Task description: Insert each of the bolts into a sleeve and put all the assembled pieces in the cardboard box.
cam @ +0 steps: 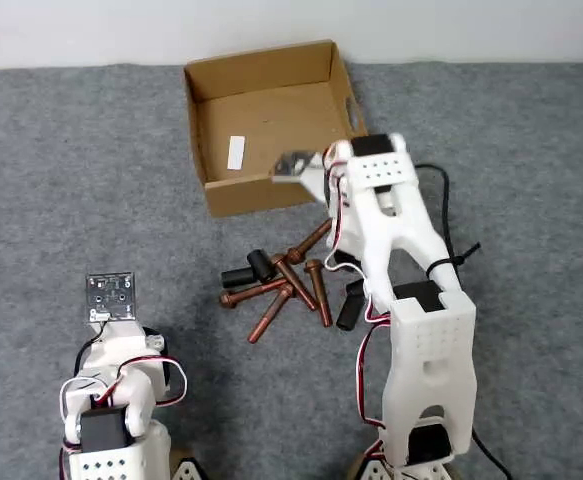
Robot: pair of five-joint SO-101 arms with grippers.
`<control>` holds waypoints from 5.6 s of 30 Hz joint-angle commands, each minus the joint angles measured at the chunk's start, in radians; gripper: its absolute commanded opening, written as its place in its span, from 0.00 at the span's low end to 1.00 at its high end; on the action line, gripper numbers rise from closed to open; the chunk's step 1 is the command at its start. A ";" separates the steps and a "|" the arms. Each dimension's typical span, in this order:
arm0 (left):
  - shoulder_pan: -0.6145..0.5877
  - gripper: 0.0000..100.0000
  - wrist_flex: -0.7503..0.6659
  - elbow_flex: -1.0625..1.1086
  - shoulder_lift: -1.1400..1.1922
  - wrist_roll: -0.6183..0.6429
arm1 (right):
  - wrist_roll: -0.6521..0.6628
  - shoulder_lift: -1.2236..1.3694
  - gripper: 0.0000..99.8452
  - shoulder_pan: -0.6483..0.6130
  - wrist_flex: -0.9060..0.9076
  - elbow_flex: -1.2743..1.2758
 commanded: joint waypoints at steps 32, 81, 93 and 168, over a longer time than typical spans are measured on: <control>-0.005 0.01 0.005 -0.005 -0.011 0.006 | -0.870 -0.901 0.01 0.357 0.076 0.608; 0.589 0.01 0.175 -1.168 1.416 -0.213 | -0.870 -1.277 0.01 0.647 0.061 0.948; 0.598 0.17 0.245 -1.440 1.840 -0.213 | -0.872 -1.279 0.01 0.739 0.061 0.948; 0.611 0.00 0.160 -0.970 0.606 0.379 | -0.855 -2.153 0.01 0.478 -0.097 1.366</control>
